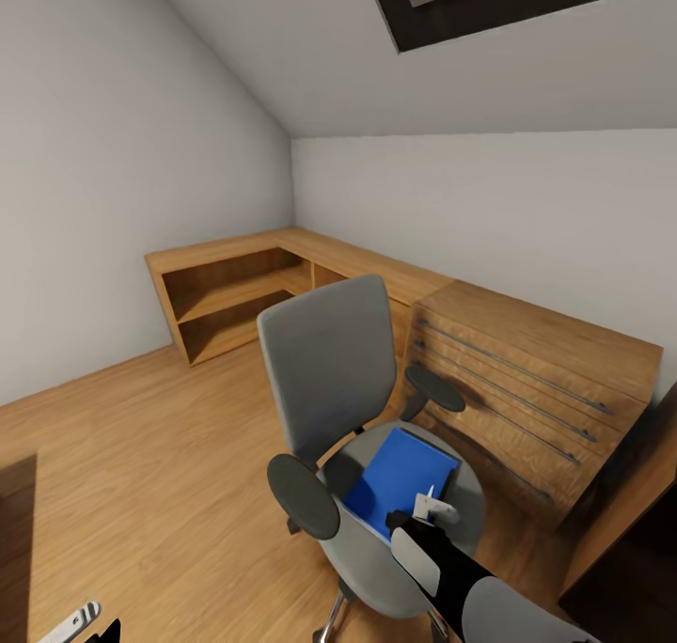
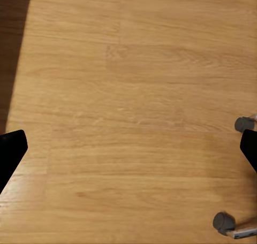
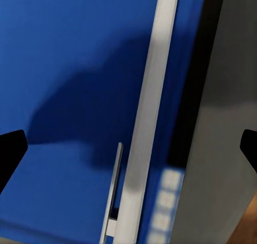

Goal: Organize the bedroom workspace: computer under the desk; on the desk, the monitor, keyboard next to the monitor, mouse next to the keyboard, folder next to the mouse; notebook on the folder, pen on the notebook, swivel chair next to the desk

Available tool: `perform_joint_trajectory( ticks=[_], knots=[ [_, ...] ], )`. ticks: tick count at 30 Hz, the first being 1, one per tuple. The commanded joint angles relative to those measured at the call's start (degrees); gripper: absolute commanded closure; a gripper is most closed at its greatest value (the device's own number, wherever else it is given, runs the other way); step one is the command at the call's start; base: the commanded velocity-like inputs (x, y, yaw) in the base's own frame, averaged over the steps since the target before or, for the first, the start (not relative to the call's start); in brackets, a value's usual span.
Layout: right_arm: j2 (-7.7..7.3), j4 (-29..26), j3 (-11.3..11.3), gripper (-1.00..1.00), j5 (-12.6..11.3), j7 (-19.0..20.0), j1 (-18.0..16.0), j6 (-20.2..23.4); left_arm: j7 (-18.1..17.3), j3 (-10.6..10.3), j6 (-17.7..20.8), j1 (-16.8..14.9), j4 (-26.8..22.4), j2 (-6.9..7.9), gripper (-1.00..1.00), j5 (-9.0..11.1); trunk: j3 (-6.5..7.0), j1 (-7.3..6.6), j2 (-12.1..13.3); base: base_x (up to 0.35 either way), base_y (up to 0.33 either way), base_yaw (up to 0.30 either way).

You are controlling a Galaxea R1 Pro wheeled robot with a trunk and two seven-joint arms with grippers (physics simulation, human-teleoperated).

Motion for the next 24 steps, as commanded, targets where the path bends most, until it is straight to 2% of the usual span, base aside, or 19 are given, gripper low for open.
perform_joint_trajectory(
  ticks=[1,14,15,24],
  knots=[
    [-0.03,-0.1,0.4,-1.00,-0.1,-0.4,-0.1,0.4,0.3,0.0,0.2,0.0,-0.1,0.01,-1.00,0.4,-0.05,0.00,0.0,0.000,0.000,0.000],
    [-0.04,-0.1,0.5,-1.00,0.0,-0.6,-0.1,0.3,0.3,0.0,0.2,0.0,0.0,0.01,-1.00,0.4,-0.05,0.00,0.0,0.000,0.000,0.000],
    [-0.04,-0.1,0.5,1.00,0.0,-0.6,-0.1,0.3,0.3,0.0,0.2,0.0,0.0,0.01,-1.00,0.4,-0.05,0.00,0.0,0.000,0.000,0.000],
    [-0.09,-0.2,0.5,1.00,0.0,-0.6,-0.1,0.4,0.3,0.0,0.2,0.0,0.0,0.01,-1.00,0.4,-0.05,0.00,0.0,0.000,0.000,0.000]
  ],
)
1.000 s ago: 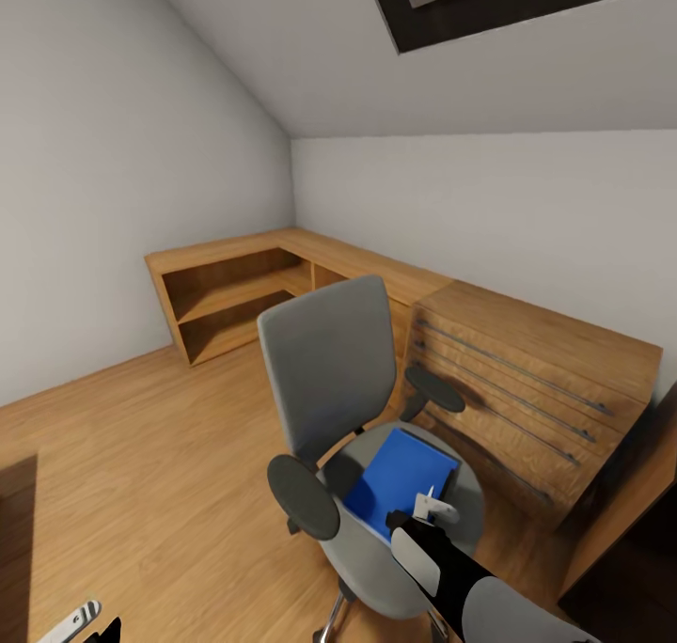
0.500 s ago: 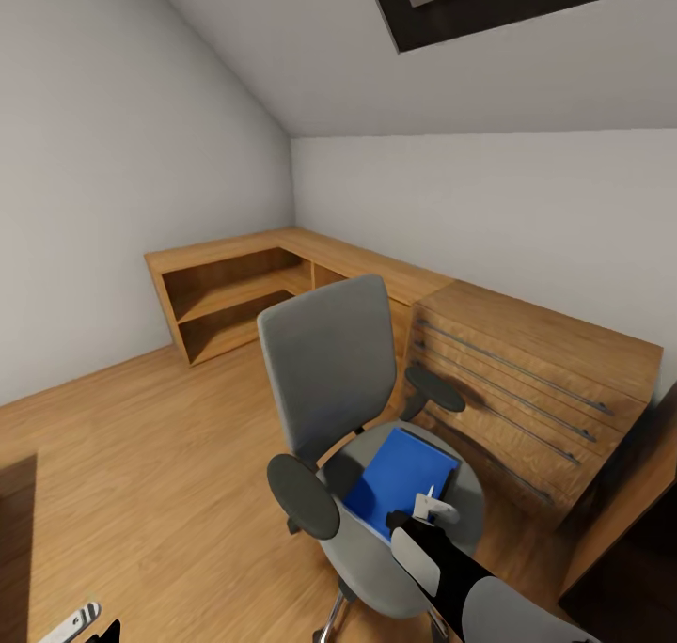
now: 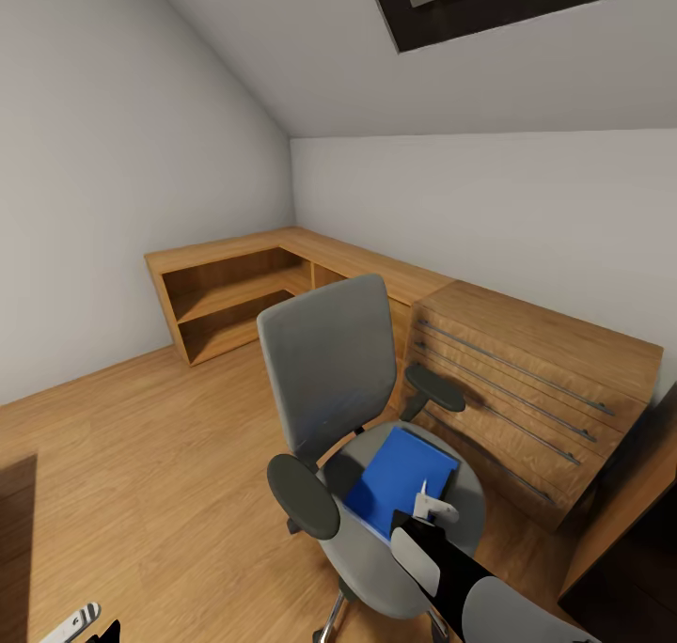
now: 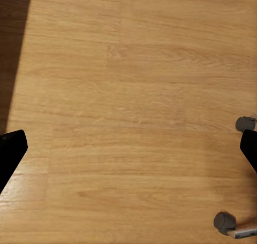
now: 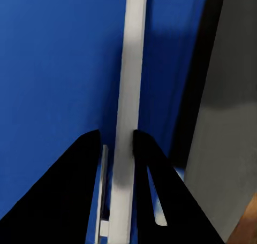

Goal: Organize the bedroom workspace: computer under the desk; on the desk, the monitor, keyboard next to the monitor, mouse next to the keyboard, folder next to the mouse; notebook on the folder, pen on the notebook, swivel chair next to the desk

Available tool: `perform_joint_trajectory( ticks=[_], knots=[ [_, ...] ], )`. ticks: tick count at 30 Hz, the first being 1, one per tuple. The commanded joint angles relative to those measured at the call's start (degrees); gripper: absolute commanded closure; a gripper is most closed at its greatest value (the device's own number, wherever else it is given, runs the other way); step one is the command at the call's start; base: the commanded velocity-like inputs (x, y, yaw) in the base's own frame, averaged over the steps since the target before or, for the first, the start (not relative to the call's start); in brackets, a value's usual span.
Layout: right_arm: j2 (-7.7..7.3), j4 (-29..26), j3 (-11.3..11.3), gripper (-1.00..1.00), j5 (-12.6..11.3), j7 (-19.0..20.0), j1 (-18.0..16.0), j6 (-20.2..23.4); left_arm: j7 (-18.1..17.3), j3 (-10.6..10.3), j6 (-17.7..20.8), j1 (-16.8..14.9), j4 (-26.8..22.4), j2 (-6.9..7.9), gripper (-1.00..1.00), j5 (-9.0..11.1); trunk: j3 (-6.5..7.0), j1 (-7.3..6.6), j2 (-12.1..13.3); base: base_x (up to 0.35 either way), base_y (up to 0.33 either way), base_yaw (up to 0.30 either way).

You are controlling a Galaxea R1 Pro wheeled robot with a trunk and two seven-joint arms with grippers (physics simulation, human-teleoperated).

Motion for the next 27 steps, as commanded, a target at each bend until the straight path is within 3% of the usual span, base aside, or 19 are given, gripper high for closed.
perform_joint_trajectory(
  ticks=[1,24,27],
  knots=[
    [-0.05,-0.1,0.4,1.00,-0.1,-0.4,-0.1,0.4,0.3,0.0,0.2,0.0,-0.1,0.01,-1.00,0.4,-0.05,0.00,0.0,0.000,0.000,0.000],
    [-0.07,-0.1,0.3,1.00,-0.1,-0.3,-0.1,0.4,-0.2,0.0,0.2,0.0,0.5,0.01,-1.00,0.3,-0.05,0.00,0.0,0.000,0.000,0.000],
    [-0.10,-0.1,0.3,1.00,-0.1,-0.3,-0.1,0.3,-0.3,0.0,0.2,0.0,0.8,0.01,-1.00,0.2,0.49,-0.66,1.2,0.000,0.000,0.000]
  ],
)
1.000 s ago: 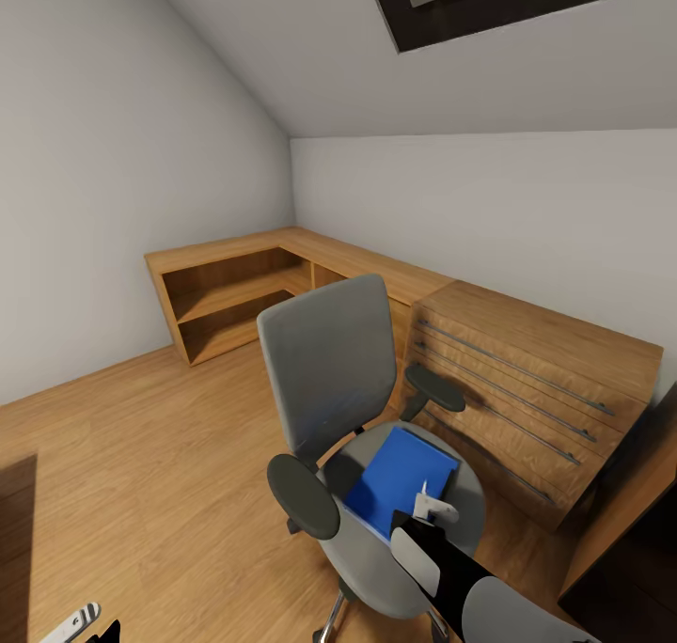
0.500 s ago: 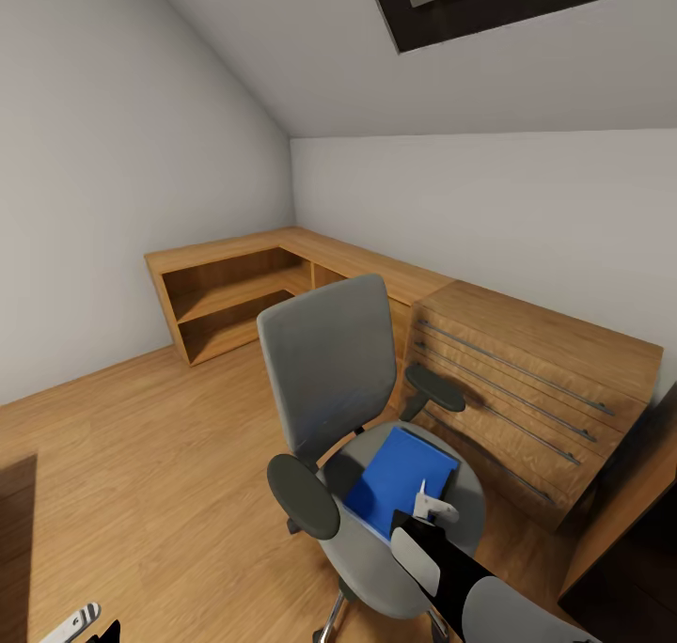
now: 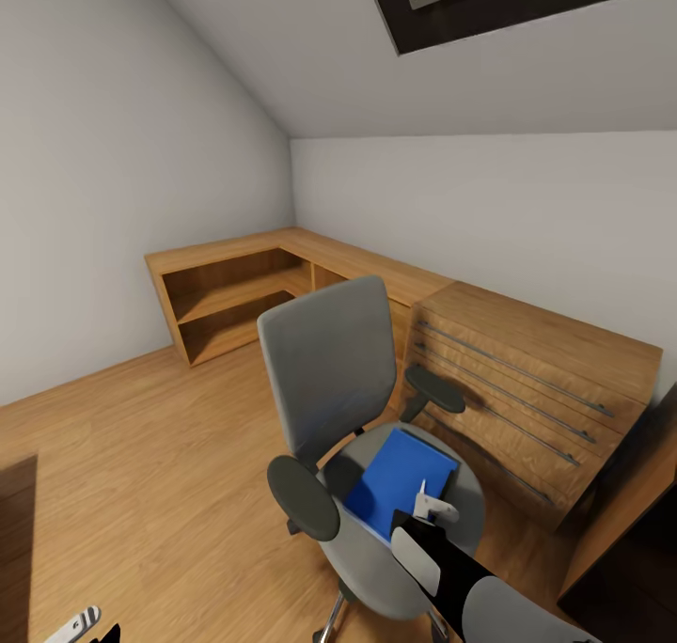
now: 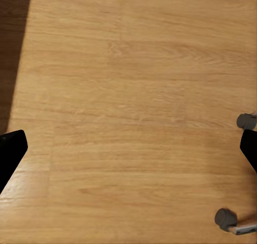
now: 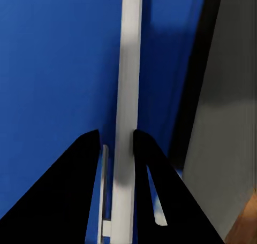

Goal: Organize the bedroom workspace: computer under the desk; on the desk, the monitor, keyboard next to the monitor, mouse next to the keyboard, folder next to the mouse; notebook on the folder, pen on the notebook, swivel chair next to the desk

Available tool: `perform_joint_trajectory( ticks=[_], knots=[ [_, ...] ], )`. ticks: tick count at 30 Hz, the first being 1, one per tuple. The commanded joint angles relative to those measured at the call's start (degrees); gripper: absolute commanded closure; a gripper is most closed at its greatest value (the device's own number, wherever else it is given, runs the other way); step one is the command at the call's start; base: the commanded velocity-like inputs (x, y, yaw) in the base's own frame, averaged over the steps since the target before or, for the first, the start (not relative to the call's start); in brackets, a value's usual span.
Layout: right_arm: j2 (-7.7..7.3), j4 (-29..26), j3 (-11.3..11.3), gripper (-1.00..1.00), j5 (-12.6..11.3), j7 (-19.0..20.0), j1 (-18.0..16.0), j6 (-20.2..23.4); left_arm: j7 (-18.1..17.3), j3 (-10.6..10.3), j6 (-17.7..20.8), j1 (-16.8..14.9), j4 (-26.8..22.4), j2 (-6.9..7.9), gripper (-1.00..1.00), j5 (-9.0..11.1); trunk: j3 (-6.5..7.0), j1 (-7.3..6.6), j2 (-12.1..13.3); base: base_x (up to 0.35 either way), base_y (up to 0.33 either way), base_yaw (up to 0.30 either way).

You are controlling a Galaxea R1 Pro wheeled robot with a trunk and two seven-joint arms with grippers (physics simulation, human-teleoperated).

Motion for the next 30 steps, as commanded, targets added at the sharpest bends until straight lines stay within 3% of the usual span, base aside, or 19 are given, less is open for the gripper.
perform_joint_trajectory(
  ticks=[1,7,10,13,14,16,17,18,20,30],
  knots=[
    [-0.06,-0.1,0.4,1.00,-0.1,-0.4,-0.1,0.4,0.3,0.0,0.2,0.0,-0.1,0.01,-1.00,0.4,0.14,-0.22,0.4,0.000,0.000,0.000],
    [-0.33,-1.8,0.2,1.00,-0.1,-0.5,-0.1,0.5,0.3,0.0,0.3,0.0,0.1,0.01,-1.00,0.4,1.22,-1.54,2.8,0.000,0.000,0.000],
    [-1.48,-6.5,0.2,1.00,-0.3,-0.7,0.0,1.5,0.3,-0.1,0.3,0.0,0.5,0.01,-1.00,0.4,1.76,-2.20,4.0,0.000,0.000,0.000],
    [-3.87,-13.1,0.2,1.00,-0.4,-1.4,0.2,5.6,0.3,-0.5,0.3,0.0,1.5,0.01,-1.00,0.2,2.29,-2.86,5.2,0.000,0.000,0.000],
    [-5.89,-18.3,0.2,1.00,-0.6,-2.0,1.0,8.3,0.4,-0.6,0.3,0.0,1.8,0.01,-1.00,0.2,2.47,-3.08,5.6,0.000,0.000,0.000],
    [-8.54,-24.6,0.1,1.00,-1.1,-3.2,2.8,9.9,0.4,-0.6,0.3,0.0,1.9,0.01,-1.00,0.2,2.83,-3.52,6.4,0.000,0.000,0.000],
    [-13.16,-36.9,0.1,1.00,-3.8,-7.5,6.3,11.3,0.4,-0.7,0.3,0.0,2.0,0.01,-1.00,0.1,3.01,-3.74,6.8,-0.128,0.000,0.000],
    [-14.87,-41.5,0.2,1.00,-5.2,-10.4,7.3,11.6,0.4,-0.9,0.3,0.0,2.1,0.01,-1.00,0.2,3.19,-3.96,7.2,-0.231,0.000,0.000],
    [-16.11,-45.8,0.2,1.00,-6.4,-13.2,8.2,11.8,0.5,-1.2,0.3,0.0,2.1,0.01,-1.00,0.2,3.55,-4.40,8.0,-0.275,0.000,0.000],
    [-16.65,-49.7,0.3,1.00,-7.3,-15.5,9.4,11.8,0.5,-1.6,0.3,0.0,2.1,0.01,-1.00,0.1,5.35,-6.59,12.0,-0.330,-0.031,0.000]
  ],
)
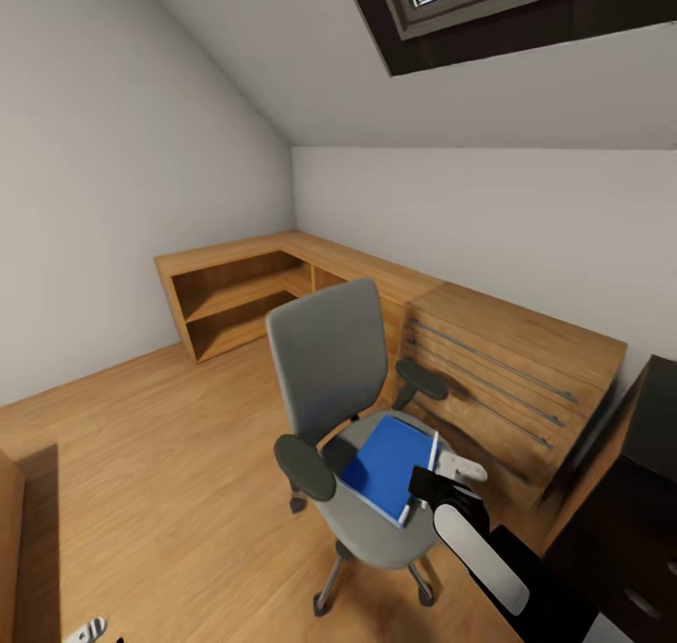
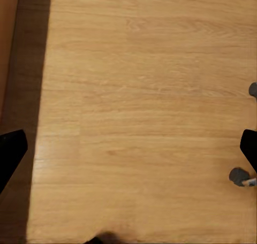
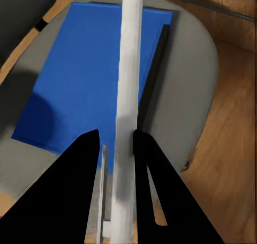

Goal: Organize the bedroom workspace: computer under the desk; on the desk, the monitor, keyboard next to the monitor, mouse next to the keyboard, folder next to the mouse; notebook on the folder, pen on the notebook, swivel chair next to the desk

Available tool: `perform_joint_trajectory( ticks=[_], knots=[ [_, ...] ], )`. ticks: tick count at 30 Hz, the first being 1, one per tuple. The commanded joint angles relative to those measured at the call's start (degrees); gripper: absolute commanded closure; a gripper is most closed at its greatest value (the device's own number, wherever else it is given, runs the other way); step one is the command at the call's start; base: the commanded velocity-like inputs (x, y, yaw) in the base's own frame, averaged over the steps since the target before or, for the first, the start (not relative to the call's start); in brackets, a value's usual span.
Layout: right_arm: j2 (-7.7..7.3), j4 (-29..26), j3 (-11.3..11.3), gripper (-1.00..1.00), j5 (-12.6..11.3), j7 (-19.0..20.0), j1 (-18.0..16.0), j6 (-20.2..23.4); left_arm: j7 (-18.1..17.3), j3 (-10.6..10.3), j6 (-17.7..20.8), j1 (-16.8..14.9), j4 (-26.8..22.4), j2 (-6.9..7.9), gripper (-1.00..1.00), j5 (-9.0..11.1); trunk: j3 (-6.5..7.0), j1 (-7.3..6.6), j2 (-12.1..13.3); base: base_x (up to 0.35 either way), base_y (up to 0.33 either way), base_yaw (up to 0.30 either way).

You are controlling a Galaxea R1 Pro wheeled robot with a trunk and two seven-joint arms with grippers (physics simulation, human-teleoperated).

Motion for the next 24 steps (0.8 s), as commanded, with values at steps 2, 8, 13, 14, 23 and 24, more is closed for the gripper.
perform_joint_trajectory(
  ticks=[2,8,13,14,23,24],
  knots=[
    [-0.09,-0.2,0.1,1.00,-0.3,-0.4,-0.1,0.2,0.3,-0.2,0.3,0.0,-0.2,0.01,-1.00,0.3,0.32,-0.48,0.8,-0.298,-0.206,0.000],
    [0.07,0.0,0.2,1.00,-0.2,-0.3,0.0,0.0,0.3,-2.2,0.2,0.0,-0.2,0.01,-1.00,0.2,1.39,-1.79,3.2,-0.272,-0.250,0.000],
    [0.07,0.0,0.2,1.00,-0.2,-0.3,0.0,0.0,0.3,-2.0,0.2,0.0,-0.1,0.03,-1.00,0.2,1.75,-2.23,4.0,-0.221,-0.207,0.000],
    [0.07,0.0,0.2,1.00,-0.2,-0.3,0.0,0.0,0.3,-2.0,0.2,0.0,-0.1,0.02,-1.00,0.2,1.75,-2.23,4.0,-0.110,-0.100,0.000],
    [0.00,-0.2,0.2,1.00,-0.1,-0.3,0.0,-0.1,0.3,-1.9,0.2,0.0,-0.1,0.01,-1.00,0.2,1.86,-2.23,4.0,-0.026,-0.024,-0.139],
    [-0.02,-0.3,0.2,1.00,0.0,-0.3,0.0,-0.1,0.2,-2.0,0.2,0.0,-0.1,0.01,-1.00,0.2,1.88,-2.23,4.0,-0.003,-0.003,-0.235]
  ],
)
